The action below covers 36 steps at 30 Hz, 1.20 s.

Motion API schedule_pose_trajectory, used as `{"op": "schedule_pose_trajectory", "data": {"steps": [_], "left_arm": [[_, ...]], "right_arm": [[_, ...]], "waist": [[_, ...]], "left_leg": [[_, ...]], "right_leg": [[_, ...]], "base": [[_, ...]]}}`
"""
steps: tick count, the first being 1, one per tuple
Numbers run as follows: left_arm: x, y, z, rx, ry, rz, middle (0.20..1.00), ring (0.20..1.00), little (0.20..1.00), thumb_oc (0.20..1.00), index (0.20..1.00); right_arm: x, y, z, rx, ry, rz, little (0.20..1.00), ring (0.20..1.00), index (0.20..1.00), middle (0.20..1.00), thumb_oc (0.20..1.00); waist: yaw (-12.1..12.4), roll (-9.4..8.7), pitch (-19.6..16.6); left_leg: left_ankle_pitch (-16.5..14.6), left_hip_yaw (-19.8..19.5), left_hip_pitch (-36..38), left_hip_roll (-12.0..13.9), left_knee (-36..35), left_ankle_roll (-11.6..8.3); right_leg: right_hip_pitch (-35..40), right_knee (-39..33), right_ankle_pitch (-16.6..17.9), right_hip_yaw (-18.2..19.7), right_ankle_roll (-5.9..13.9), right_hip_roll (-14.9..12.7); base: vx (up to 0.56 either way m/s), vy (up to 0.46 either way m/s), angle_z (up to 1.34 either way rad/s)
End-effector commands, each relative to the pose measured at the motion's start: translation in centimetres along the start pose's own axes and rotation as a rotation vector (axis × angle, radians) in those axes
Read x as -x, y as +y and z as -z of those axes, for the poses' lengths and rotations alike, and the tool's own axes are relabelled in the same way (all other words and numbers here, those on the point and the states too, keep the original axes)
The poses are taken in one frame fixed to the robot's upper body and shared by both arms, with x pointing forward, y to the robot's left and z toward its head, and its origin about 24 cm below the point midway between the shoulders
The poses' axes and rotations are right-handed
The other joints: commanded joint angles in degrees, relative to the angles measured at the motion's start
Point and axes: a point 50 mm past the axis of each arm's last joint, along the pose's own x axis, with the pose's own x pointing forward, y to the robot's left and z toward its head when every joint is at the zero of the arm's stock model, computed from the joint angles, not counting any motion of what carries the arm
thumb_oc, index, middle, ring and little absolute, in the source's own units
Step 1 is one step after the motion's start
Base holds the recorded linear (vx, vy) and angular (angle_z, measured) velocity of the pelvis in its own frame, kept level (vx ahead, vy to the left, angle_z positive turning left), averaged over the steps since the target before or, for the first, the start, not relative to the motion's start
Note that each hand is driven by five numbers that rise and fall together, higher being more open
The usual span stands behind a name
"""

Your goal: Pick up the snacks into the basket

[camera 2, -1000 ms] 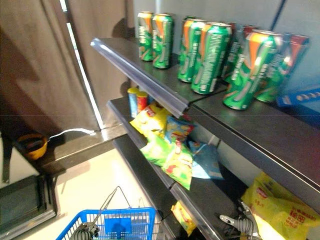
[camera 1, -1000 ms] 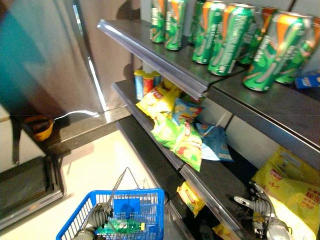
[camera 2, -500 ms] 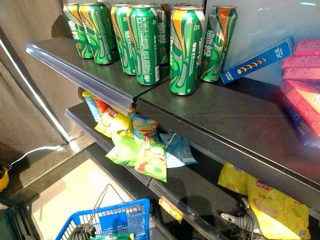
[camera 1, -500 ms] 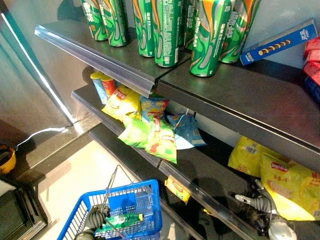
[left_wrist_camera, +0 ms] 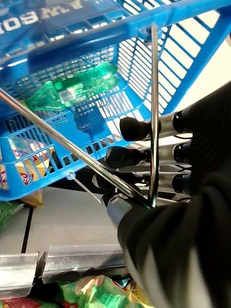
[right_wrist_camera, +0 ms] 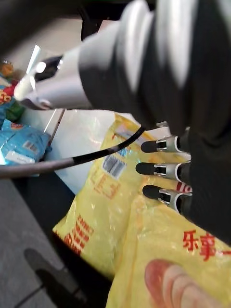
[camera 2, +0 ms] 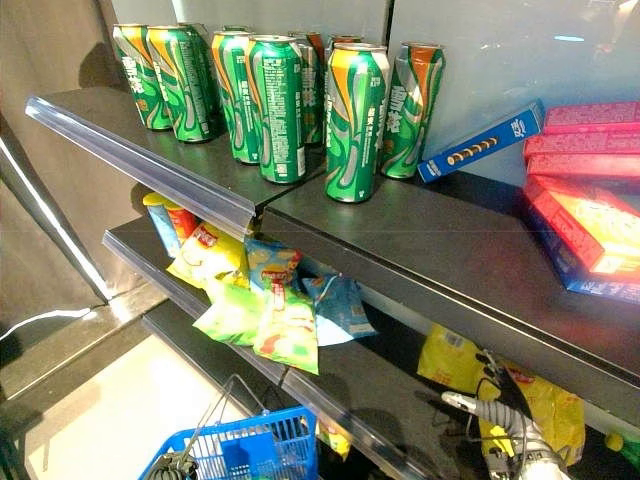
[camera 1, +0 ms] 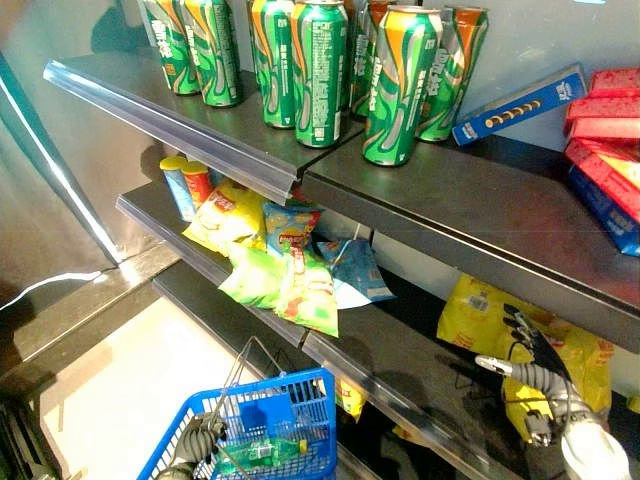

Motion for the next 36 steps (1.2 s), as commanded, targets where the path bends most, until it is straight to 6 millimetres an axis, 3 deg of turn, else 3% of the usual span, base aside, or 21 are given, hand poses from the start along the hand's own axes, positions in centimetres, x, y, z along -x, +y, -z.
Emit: {"op": "schedule_pose_trajectory", "data": {"steps": [1, 5, 9, 16, 19, 26, 32, 36], "left_arm": [[-0.5, 3.6, -5.9, -0.034, -0.313, -0.114, 0.2, 0.2, 0.2, 0.2, 0.2], [-0.3, 3.6, -5.7, -0.032, -0.31, -0.112, 0.2, 0.2, 0.2, 0.2, 0.2], [-0.5, 3.2, -5.7, -0.037, -0.304, -0.092, 0.2, 0.2, 0.2, 0.2, 0.2], [-1.2, 1.9, -6.4, -0.048, -0.309, -0.038, 0.2, 0.2, 0.2, 0.2, 0.2], [-1.5, 1.6, -6.8, -0.043, -0.318, -0.023, 0.2, 0.2, 0.2, 0.2, 0.2], [-1.7, 0.6, -7.7, -0.026, -0.341, 0.03, 0.2, 0.2, 0.2, 0.2, 0.2], [-1.7, 0.2, -8.6, -0.022, -0.377, 0.064, 0.2, 0.2, 0.2, 0.2, 0.2], [-1.8, 0.1, -9.2, -0.047, -0.395, 0.076, 0.2, 0.2, 0.2, 0.2, 0.2]], "right_arm": [[-0.3, -1.1, -0.1, 0.05, -0.018, 0.051, 1.0, 1.0, 1.0, 1.0, 1.0], [0.2, 0.2, 2.9, 0.048, 0.127, 0.038, 1.0, 1.0, 1.0, 1.0, 1.0], [0.3, 2.7, 5.0, -0.006, 0.236, -0.032, 1.0, 1.0, 1.0, 1.0, 1.0], [-1.3, 6.0, 6.4, -0.007, 0.324, -0.131, 1.0, 1.0, 1.0, 1.0, 1.0], [-2.5, 6.4, 6.1, -0.022, 0.323, -0.12, 1.0, 1.0, 1.0, 1.0, 1.0], [-6.8, 5.5, 3.9, 0.021, 0.257, -0.041, 1.0, 1.0, 1.0, 1.0, 1.0], [-10.3, 2.8, 1.7, 0.063, 0.211, 0.106, 1.0, 1.0, 1.0, 1.0, 1.0], [-10.5, 0.8, 1.5, 0.067, 0.207, 0.22, 1.0, 1.0, 1.0, 1.0, 1.0]], "waist": [[0.1, -1.82, -2.0], [0.6, -1.96, -1.6], [1.2, -1.63, -1.1], [3.2, -0.42, -0.3], [3.7, 0.03, 0.1], [6.0, 1.84, 1.6], [8.1, 3.71, 2.8], [8.2, 4.21, 2.8]], "left_leg": [[-11.2, -0.4, 0.3, -2.1, 10.6, 3.05], [-10.8, 0.4, 0.6, -2.2, 9.7, 3.21], [-10.2, -0.4, 0.3, -2.4, 8.9, 3.12], [-9.0, -4.0, -1.6, -2.4, 8.5, 2.67], [-8.6, -5.4, -2.7, -2.4, 8.7, 2.46], [-7.5, -9.5, -6.6, -2.7, 9.9, 1.53], [-5.6, -12.1, -9.2, -2.8, 9.5, 0.73], [-4.6, -14.2, -9.6, -2.6, 8.4, 0.22]], "right_leg": [[-2.6, 4.7, 1.0, 4.4, 7.46, -1.6], [-3.1, 4.5, 1.5, 5.2, 7.74, -1.5], [-3.3, 4.3, 1.2, 4.7, 7.42, -1.6], [-3.5, 4.5, 0.0, 1.4, 6.38, -2.3], [-3.7, 4.7, -0.5, 0.0, 5.97, -2.6], [-5.3, 5.8, -1.7, -3.4, 4.94, -3.2], [-6.9, 7.0, -2.5, -6.1, 4.32, -3.7], [-6.5, 7.1, -3.2, -7.7, 3.87, -3.9]], "base": [[-0.03, 0.015, -0.2], [-0.02, 0.001, -0.17], [-0.02, -0.019, -0.07], [0.0, -0.042, 0.13], [0.0, -0.054, 0.44], [0.0, -0.071, 0.35], [-0.01, -0.069, 0.28], [0.01, -0.055, 0.26]]}}
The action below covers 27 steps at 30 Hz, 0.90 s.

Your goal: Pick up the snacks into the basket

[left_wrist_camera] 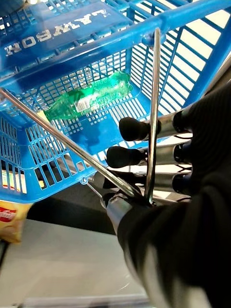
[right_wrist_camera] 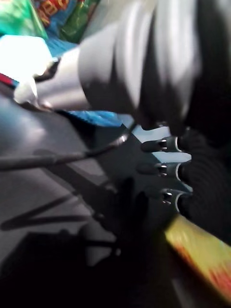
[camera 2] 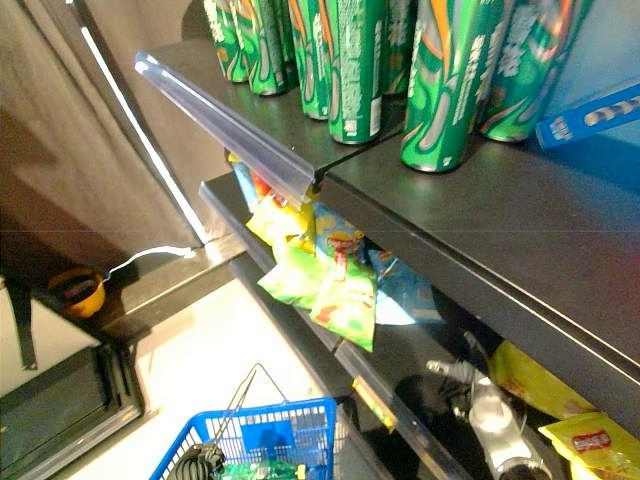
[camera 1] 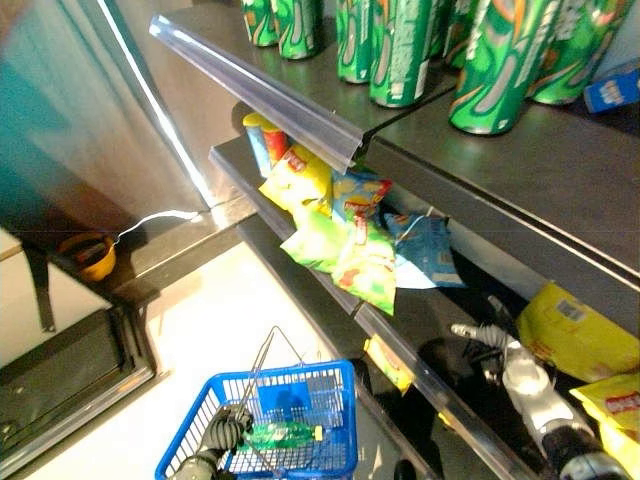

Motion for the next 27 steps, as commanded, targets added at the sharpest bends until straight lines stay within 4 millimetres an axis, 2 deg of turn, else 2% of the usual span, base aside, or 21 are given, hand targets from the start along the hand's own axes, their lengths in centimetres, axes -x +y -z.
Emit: {"op": "schedule_pose_trajectory", "data": {"steps": [1, 2, 3, 7, 9, 14, 17, 22, 27], "left_arm": [[-0.8, 3.2, -7.0, -0.043, -0.332, -0.063, 0.2, 0.2, 0.2, 0.2, 0.2], [-0.8, 3.2, -7.0, -0.043, -0.332, -0.062, 0.2, 0.2, 0.2, 0.2, 0.2], [-0.9, 3.0, -7.1, -0.051, -0.331, -0.056, 0.2, 0.2, 0.2, 0.2, 0.2], [-0.6, 3.4, -6.8, -0.051, -0.324, -0.058, 0.2, 0.2, 0.2, 0.2, 0.2], [-0.4, 3.9, -6.5, -0.056, -0.316, -0.062, 0.2, 0.2, 0.2, 0.2, 0.2], [-0.2, 4.3, -6.1, -0.06, -0.3, -0.063, 0.2, 0.2, 0.2, 0.2, 0.2], [-0.2, 4.4, -5.7, -0.06, -0.282, -0.074, 0.2, 0.2, 0.2, 0.2, 0.2], [0.1, 5.1, -5.1, -0.059, -0.257, -0.117, 0.2, 0.2, 0.2, 0.2, 0.2], [0.3, 6.0, -4.6, -0.06, -0.235, -0.158, 0.2, 0.2, 0.2, 0.2, 0.2]], "right_arm": [[0.0, -0.6, -0.3, -0.029, -0.014, 0.068, 1.0, 1.0, 1.0, 1.0, 1.0], [0.0, -0.6, -0.3, -0.029, -0.014, 0.068, 1.0, 1.0, 1.0, 1.0, 1.0], [0.3, -1.2, 0.9, -0.045, 0.026, 0.096, 1.0, 1.0, 1.0, 1.0, 1.0], [0.8, -2.9, 3.0, -0.042, 0.103, 0.148, 1.0, 1.0, 1.0, 1.0, 1.0], [0.9, -4.6, 4.2, -0.017, 0.151, 0.184, 1.0, 1.0, 1.0, 1.0, 1.0], [1.1, -6.4, 5.0, -0.023, 0.188, 0.231, 1.0, 1.0, 1.0, 1.0, 1.0], [1.6, -6.2, 5.3, -0.05, 0.183, 0.21, 1.0, 1.0, 1.0, 1.0, 1.0], [3.5, -3.7, 5.4, -0.12, 0.137, 0.126, 1.0, 1.0, 1.0, 1.0, 1.0], [4.6, -3.2, 4.9, -0.17, 0.084, 0.088, 1.0, 1.0, 1.0, 1.0, 1.0]], "waist": [[0.9, -3.65, -0.4], [0.8, -3.64, -0.4], [0.6, -3.81, -0.7], [0.4, -4.69, -1.6], [0.3, -5.48, -1.9], [-0.2, -6.17, -2.2], [-0.7, -6.64, -2.4], [-1.4, -7.77, -3.3], [-2.0, -8.9, -3.8]], "left_leg": [[-7.5, -0.6, 3.2, -2.9, 4.9, 0.64], [-7.5, -0.6, 3.2, -2.9, 4.9, 0.63], [-7.6, -1.4, 3.7, -2.9, 4.7, 0.56], [-8.4, -1.5, 5.1, -2.9, 4.9, 0.71], [-8.8, -1.0, 5.9, -2.8, 4.7, 0.69], [-9.1, -0.1, 6.9, -2.7, 4.2, 0.83], [-9.2, 0.7, 7.3, -2.7, 3.9, 0.98], [-9.4, 2.1, 8.1, -2.4, 3.4, 1.27], [-9.6, 2.9, 8.4, -2.3, 3.2, 1.48]], "right_leg": [[-1.1, 5.1, -1.7, 1.9, 4.73, -2.7], [-1.1, 5.1, -1.7, 1.8, 4.73, -2.7], [0.0, 4.7, -1.8, 1.0, 4.64, -2.8], [1.9, 4.1, -1.8, 0.5, 4.72, -2.8], [2.6, 3.7, -1.7, 1.0, 4.89, -2.8], [3.3, 2.8, -1.3, 1.8, 5.09, -2.7], [3.5, 1.9, -0.8, 2.7, 5.24, -2.6], [4.2, -0.2, 0.4, 4.1, 5.51, -2.3], [4.3, -0.7, 1.0, 5.1, 5.76, -2.1]], "base": [[0.01, -0.038, 0.28], [0.03, -0.029, 0.32], [0.05, -0.035, 0.33], [0.06, -0.011, 0.31], [0.02, 0.006, 0.02], [0.0, 0.023, -0.05], [-0.01, 0.034, -0.16], [0.0, 0.027, -0.16], [0.0, 0.018, -0.15]]}}
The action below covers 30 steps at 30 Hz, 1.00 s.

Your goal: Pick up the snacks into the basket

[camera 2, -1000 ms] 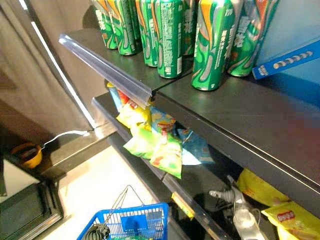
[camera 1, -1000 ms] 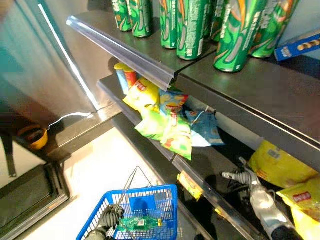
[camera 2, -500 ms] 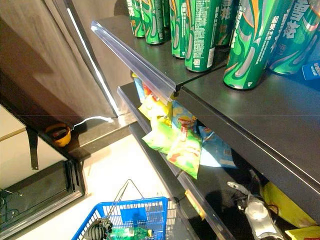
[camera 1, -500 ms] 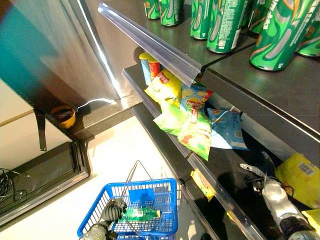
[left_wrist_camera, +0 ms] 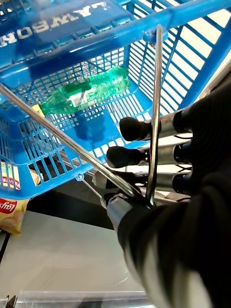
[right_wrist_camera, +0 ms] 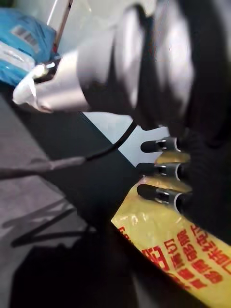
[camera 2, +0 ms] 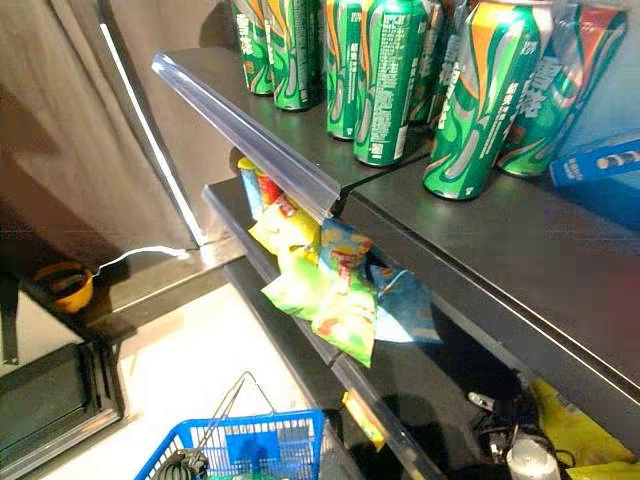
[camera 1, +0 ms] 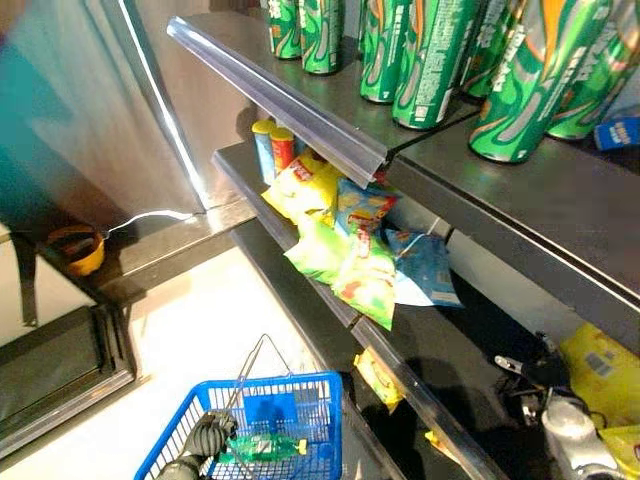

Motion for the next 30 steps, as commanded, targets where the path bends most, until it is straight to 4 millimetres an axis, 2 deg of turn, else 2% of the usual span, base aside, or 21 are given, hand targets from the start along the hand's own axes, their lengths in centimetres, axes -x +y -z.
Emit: {"op": "schedule_pose_trajectory", "data": {"steps": [1, 8, 14, 23, 30], "left_arm": [[-0.5, 3.6, -5.7, -0.001, -0.273, -0.128, 0.2, 0.2, 0.2, 0.2, 0.2], [-0.2, 4.3, -4.8, 0.001, -0.238, -0.159, 0.2, 0.2, 0.2, 0.2, 0.2], [0.1, 4.8, -4.3, -0.005, -0.221, -0.181, 0.2, 0.2, 0.2, 0.2, 0.2], [0.4, 5.2, -3.7, -0.013, -0.202, -0.192, 0.2, 0.2, 0.2, 0.2, 0.2], [0.6, 5.7, -3.5, -0.008, -0.202, -0.212, 0.2, 0.2, 0.2, 0.2, 0.2]], "right_arm": [[-0.2, -1.1, -2.0, -0.067, -0.101, 0.03, 1.0, 1.0, 1.0, 1.0, 1.0], [1.7, -2.1, -1.5, -0.113, -0.136, 0.024, 1.0, 1.0, 1.0, 1.0, 1.0], [3.5, -2.0, -1.2, -0.147, -0.154, -0.014, 1.0, 1.0, 1.0, 1.0, 1.0], [4.3, -2.3, -1.0, -0.124, -0.16, -0.037, 1.0, 1.0, 1.0, 1.0, 1.0], [4.1, -2.5, -0.9, -0.095, -0.154, -0.024, 1.0, 1.0, 1.0, 1.0, 1.0]], "waist": [[-0.1, -2.6, -2.5], [-1.5, -3.93, -3.1], [-2.7, -5.16, -3.8], [-3.9, -6.2, -4.4], [-4.2, -6.27, -3.5]], "left_leg": [[-9.5, 1.9, 2.6, -2.4, 6.6, 1.56], [-10.0, 2.8, 3.8, -2.2, 6.4, 1.77], [-10.5, 4.5, 4.8, -2.1, 6.2, 2.15], [-11.4, 7.1, 5.9, -2.2, 6.6, 2.82], [-11.9, 9.2, 6.1, -2.4, 7.1, 3.29]], "right_leg": [[-1.6, 3.3, 0.9, 2.9, 5.29, -2.7], [-1.1, 3.5, 1.0, 4.0, 5.51, -2.3], [-1.3, 3.8, 1.4, 5.9, 5.93, -1.7], [-1.9, 4.3, 2.2, 9.0, 6.7, -1.0], [-3.3, 5.4, 2.8, 11.2, 7.38, -0.5]], "base": [[0.0, 0.018, -0.11], [0.0, 0.022, -0.05], [-0.01, 0.025, -0.16], [-0.02, 0.033, -0.2], [-0.04, 0.025, -0.23]]}}
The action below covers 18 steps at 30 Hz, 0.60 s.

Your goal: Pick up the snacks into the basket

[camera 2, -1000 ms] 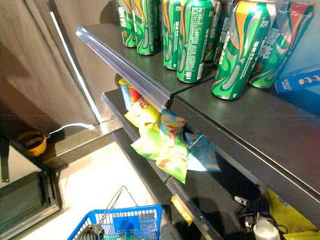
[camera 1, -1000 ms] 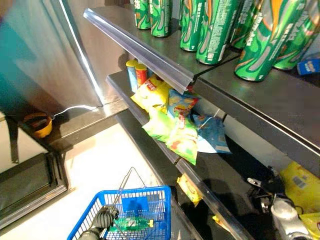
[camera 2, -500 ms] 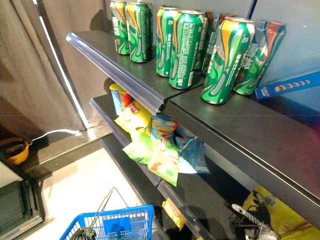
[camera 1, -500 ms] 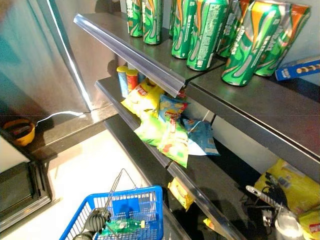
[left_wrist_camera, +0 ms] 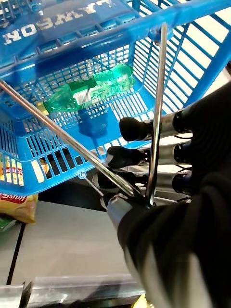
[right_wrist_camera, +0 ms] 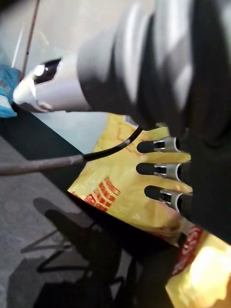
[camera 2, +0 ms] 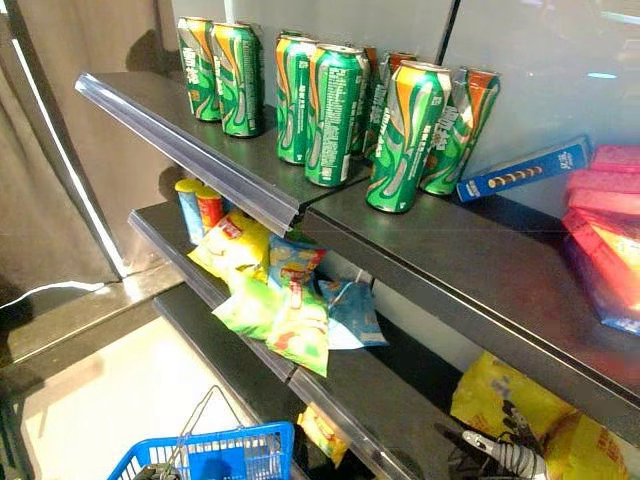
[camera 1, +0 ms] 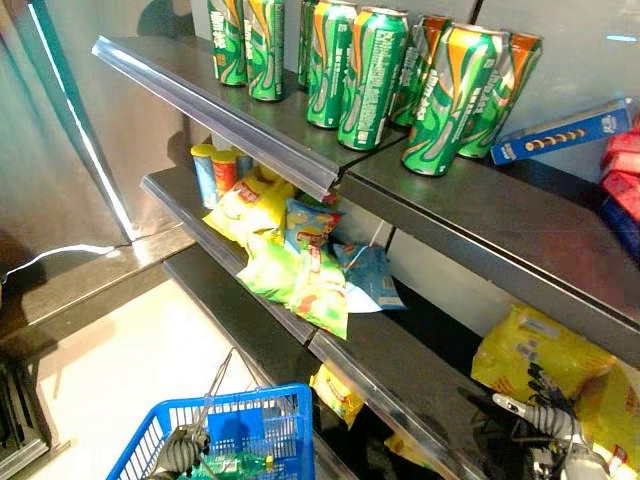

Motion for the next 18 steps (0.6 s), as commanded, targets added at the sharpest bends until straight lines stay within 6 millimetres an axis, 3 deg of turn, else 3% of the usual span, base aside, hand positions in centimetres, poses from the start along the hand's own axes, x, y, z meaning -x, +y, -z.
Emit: {"op": "schedule_pose_trajectory", "data": {"steps": [1, 18], "left_arm": [[-0.5, 3.6, -5.9, 0.006, -0.294, -0.118, 0.2, 0.2, 0.2, 0.2, 0.2], [-0.6, 2.1, -5.9, 0.007, -0.294, -0.055, 0.2, 0.2, 0.2, 0.2, 0.2]], "right_arm": [[-0.9, -1.9, -3.4, -0.002, -0.159, 0.078, 1.0, 1.0, 1.0, 1.0, 1.0], [0.2, -3.8, -1.8, 0.02, -0.104, 0.158, 1.0, 1.0, 1.0, 1.0, 1.0]], "waist": [[-0.4, -0.42, 0.4], [-3.3, 1.5, 1.0]], "left_leg": [[-9.7, 0.3, 1.0, -2.2, 7.3, 2.75], [-10.6, 2.5, 1.9, -1.7, 8.3, 2.39]], "right_leg": [[-4.1, 6.6, 0.5, 2.4, 6.58, -1.1], [-5.1, 7.8, -0.7, 4.1, 5.98, -0.3]], "base": [[-0.01, 0.022, -0.12], [0.03, -0.008, -0.09]]}}
